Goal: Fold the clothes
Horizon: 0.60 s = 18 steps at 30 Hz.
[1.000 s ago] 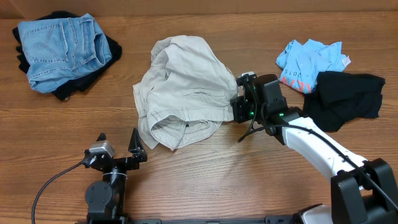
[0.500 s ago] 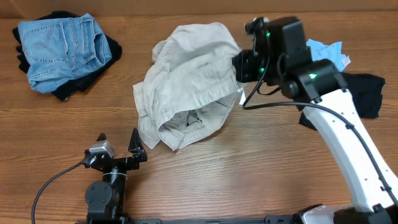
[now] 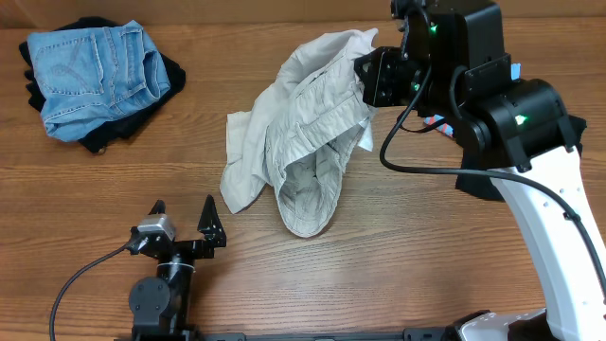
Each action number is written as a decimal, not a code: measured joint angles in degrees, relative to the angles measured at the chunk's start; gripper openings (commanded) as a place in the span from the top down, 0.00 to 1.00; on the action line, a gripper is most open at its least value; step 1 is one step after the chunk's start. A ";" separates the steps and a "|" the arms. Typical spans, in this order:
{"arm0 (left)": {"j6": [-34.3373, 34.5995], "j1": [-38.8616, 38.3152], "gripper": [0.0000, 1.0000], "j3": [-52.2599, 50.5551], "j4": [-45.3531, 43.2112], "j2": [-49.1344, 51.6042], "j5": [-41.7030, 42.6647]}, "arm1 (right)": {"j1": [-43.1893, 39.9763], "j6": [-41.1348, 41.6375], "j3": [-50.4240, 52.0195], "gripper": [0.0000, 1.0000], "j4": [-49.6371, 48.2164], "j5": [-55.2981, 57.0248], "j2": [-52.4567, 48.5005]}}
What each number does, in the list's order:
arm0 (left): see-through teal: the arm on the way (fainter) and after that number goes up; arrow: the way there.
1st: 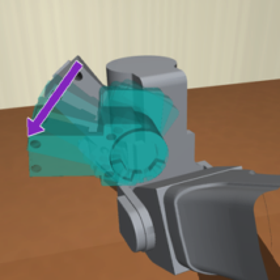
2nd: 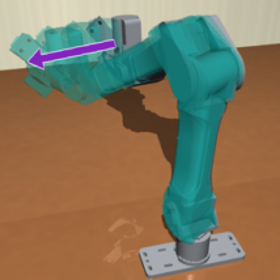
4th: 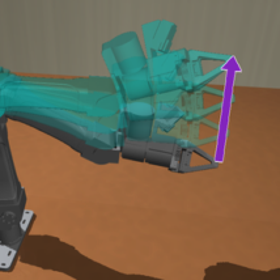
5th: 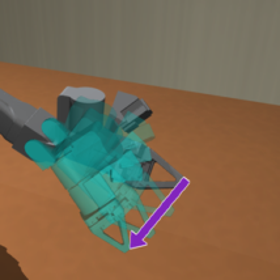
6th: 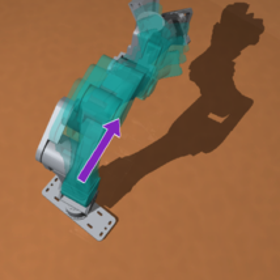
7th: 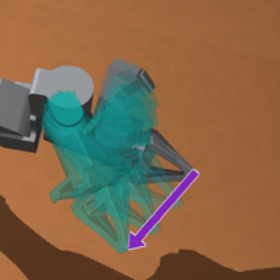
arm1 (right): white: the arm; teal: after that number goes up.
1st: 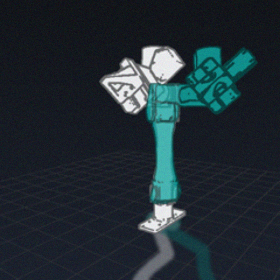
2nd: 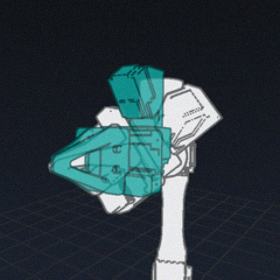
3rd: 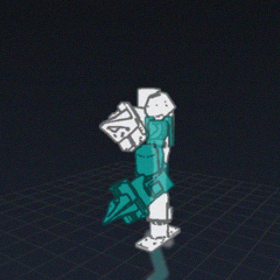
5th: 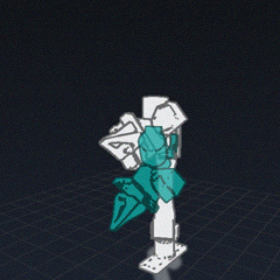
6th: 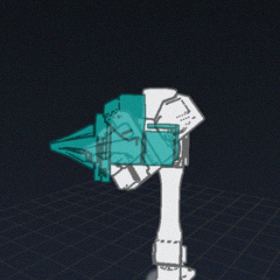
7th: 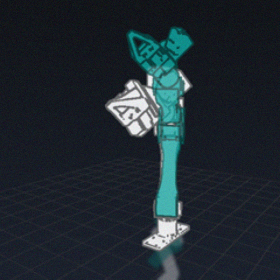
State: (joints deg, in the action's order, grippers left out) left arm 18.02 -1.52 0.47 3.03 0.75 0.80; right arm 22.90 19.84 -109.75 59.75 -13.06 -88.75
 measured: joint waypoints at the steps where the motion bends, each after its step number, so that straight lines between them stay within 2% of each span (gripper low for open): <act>1: 0.02 0.00 0.00 0.00 0.00 0.00 1.81 | 0.00 0.33 -0.92 0.96 -0.09 -0.02 -0.02; 8: 1.68 0.00 0.00 0.00 -0.68 0.00 20.61 | 0.02 2.99 -11.41 0.96 -0.85 0.17 0.09; 14: 4.44 -0.02 0.00 0.00 -1.97 -0.02 41.57 | 0.00 7.28 -11.78 0.96 -2.82 0.22 0.24; 18: 5.64 0.00 0.00 0.00 -1.70 -0.02 47.43 | 0.00 10.32 -11.78 0.96 -5.29 -2.03 0.24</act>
State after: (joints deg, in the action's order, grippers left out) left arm 23.66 -1.52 0.47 1.32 0.73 48.23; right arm 22.90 30.15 -121.54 54.46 -15.09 -88.51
